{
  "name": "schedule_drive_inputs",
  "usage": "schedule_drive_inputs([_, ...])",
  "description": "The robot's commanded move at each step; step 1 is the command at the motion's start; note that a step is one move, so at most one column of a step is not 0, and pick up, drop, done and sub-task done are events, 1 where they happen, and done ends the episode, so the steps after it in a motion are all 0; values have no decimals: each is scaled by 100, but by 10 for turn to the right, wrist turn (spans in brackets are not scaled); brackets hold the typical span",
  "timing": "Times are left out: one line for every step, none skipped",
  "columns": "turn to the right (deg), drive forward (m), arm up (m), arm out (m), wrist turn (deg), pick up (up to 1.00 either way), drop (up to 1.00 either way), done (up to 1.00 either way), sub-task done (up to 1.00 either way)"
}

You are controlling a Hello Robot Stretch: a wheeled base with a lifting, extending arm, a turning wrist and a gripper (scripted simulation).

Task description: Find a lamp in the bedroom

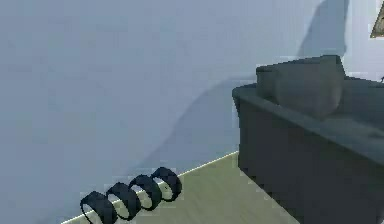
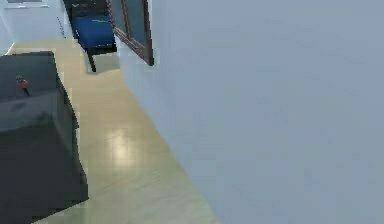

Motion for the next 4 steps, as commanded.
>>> schedule_drive_inputs([450,0,0,0,0,0,0,0,0])
schedule_drive_inputs([210,0,0,0,0,0,0,0,0])
schedule_drive_inputs([0,100,0,0,0,0,0,0,0])
schedule_drive_inputs([420,0,0,0,0,0,0,0,0])
